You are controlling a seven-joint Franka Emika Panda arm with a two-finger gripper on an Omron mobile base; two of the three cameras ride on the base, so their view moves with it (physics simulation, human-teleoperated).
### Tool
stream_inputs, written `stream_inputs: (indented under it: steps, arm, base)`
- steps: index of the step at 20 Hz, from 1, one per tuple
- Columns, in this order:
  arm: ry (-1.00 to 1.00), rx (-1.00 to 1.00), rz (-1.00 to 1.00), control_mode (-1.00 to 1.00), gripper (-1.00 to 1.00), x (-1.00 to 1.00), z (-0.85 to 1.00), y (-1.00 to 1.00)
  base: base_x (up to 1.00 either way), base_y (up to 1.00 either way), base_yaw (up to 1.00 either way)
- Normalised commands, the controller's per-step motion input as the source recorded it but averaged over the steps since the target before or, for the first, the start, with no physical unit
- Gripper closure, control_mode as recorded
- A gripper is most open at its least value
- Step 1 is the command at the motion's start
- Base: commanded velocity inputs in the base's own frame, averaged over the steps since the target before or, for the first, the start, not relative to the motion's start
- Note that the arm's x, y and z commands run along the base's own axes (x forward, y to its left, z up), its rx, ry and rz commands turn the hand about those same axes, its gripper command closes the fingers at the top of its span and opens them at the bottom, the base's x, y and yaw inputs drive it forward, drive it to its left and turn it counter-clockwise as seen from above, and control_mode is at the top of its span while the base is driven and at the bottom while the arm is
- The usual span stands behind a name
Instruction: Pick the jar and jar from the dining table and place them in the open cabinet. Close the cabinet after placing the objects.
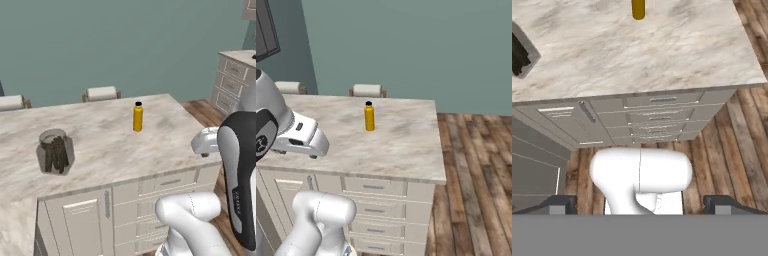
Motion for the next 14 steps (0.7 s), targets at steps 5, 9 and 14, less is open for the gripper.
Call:
stream_inputs:
  steps: [5,9,14]
  arm:
    - [0.0,0.0,0.0,1.0,-1.0,0.0,0.0,0.0]
    - [0.0,0.0,0.0,1.0,-1.0,0.0,0.0,0.0]
    - [0.0,0.0,0.0,1.0,-1.0,0.0,0.0,0.0]
  base:
    - [0.45,0.09,-0.07]
    - [0.6,0.37,0.0]
    - [0.36,0.46,0.0]
